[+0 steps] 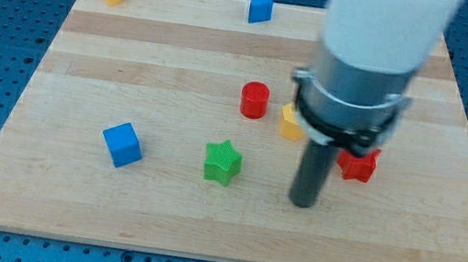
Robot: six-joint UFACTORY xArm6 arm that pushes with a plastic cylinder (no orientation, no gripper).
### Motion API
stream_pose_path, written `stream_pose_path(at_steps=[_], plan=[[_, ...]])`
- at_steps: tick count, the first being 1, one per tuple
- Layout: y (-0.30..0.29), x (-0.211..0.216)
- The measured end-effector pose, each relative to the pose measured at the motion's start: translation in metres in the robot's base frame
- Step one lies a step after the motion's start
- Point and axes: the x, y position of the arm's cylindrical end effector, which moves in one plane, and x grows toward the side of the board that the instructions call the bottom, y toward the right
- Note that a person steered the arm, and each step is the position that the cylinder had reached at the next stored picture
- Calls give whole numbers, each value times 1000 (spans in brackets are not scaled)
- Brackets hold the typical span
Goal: Move the green star towards the left center
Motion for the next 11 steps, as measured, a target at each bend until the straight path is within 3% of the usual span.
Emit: stream_pose_path(at_steps=[2, 6, 9, 11], plan=[[-53, -24], [-120, -30], [-179, -87], [-228, -93]])
